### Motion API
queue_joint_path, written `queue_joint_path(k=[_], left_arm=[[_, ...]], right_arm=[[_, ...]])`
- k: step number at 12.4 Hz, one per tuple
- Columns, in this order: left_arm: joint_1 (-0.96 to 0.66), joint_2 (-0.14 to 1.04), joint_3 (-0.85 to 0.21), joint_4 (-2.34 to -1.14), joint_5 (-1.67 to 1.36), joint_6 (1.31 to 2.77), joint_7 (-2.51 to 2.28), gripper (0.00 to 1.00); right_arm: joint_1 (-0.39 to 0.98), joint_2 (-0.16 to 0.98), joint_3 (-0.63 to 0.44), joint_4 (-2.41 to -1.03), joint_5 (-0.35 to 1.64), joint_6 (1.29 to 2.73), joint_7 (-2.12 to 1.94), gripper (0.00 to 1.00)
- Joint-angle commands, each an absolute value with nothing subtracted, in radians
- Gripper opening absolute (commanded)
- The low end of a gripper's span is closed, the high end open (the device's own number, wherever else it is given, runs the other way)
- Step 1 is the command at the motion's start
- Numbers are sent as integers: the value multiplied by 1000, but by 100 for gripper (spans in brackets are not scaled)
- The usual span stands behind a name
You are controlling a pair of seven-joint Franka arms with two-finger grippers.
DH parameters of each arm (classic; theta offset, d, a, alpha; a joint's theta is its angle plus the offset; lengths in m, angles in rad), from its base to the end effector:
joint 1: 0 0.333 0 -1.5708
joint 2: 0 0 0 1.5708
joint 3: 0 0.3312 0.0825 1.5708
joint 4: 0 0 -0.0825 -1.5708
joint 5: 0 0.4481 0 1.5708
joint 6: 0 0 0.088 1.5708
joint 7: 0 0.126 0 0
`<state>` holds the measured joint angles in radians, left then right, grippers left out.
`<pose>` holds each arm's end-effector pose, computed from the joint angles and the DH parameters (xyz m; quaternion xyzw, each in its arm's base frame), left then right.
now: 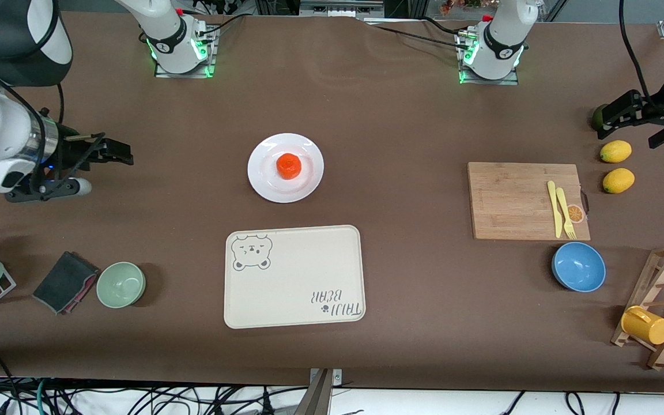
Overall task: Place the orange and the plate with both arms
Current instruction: 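Withdraw the left gripper to rest while the right gripper moves out, then reach the right gripper to the plate rim and grip it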
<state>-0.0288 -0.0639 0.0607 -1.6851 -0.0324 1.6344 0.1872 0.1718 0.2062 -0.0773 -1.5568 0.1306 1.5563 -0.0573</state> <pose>0.6023 0.0163 0.6038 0.9969 -0.0767 0.0085 0.0173 0.6596 0.0828 0.4955 -0.9906 -0.0695 0.1037 0.0551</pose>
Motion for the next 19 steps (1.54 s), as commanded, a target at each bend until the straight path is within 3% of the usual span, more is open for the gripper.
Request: queue_joint_path(k=[1, 6, 12, 19], left_arm=[[-31, -35, 61, -1651, 11, 1618, 225, 100], [-28, -31, 61, -1652, 9, 1618, 295, 100], [-23, -14, 61, -1643, 0, 1618, 299, 100], [-32, -3, 58, -1637, -8, 1617, 299, 100]], right_arm=[[169, 184, -77, -1674, 230, 1674, -100, 100], [161, 181, -77, -1934, 520, 1929, -276, 100], [161, 198, -43, -2189, 946, 2126, -561, 100], [161, 216, 81, -2348, 1199, 2331, -741, 100]])
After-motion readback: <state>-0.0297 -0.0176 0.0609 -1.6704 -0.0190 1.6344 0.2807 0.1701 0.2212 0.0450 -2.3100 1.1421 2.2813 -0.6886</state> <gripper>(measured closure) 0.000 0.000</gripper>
